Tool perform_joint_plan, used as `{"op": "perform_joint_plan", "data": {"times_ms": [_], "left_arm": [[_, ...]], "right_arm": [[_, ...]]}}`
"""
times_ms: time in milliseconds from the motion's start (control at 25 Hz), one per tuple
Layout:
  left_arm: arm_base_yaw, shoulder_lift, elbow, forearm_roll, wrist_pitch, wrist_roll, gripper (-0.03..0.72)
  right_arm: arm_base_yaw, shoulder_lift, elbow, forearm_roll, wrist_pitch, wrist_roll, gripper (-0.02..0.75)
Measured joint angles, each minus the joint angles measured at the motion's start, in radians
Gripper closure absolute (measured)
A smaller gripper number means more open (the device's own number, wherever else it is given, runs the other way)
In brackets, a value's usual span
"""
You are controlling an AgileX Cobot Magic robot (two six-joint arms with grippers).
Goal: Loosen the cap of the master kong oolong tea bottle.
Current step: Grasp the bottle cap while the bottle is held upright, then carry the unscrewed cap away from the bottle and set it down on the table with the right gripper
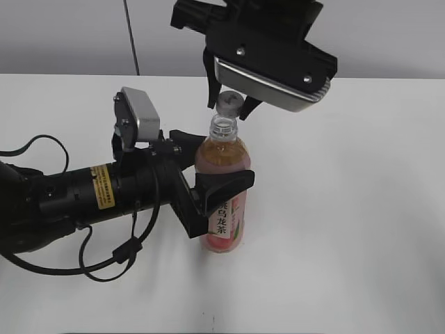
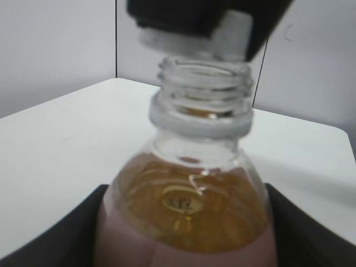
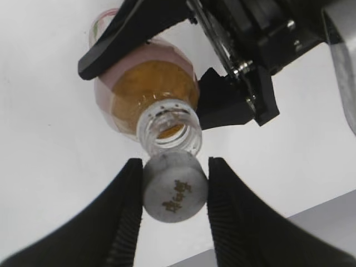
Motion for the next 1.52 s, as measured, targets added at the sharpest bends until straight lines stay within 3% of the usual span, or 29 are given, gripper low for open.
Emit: {"op": "perform_joint_plan", "data": {"times_ms": [240, 480, 920, 1240, 1520], "left_arm": [[0.0, 0.0, 0.0, 0.002, -0.001, 0.0, 0.224], [0.0, 0.0, 0.0, 0.002, -0.001, 0.0, 0.224], [0.0, 0.0, 0.0, 0.002, -0.001, 0.0, 0.224], [0.0, 0.0, 0.0, 0.003, -0.001, 0.0, 0.224], [0.0, 0.0, 0.0, 0.002, -0.001, 0.0, 0.224]], "right_arm": [[0.0, 0.0, 0.0, -0.006, 0.0, 0.019, 0.467], [0.0, -0.021, 0.0, -0.008, -0.001, 0.156, 0.467], [-0.022, -0.047, 0.003, -0.14, -0.001, 0.789, 0.468], [-0.183, -0.046, 0.036, -0.111, -0.001, 1.208, 0.468], [-0.337, -0.046, 0.148, 0.011, -0.002, 1.341, 0.468]]}}
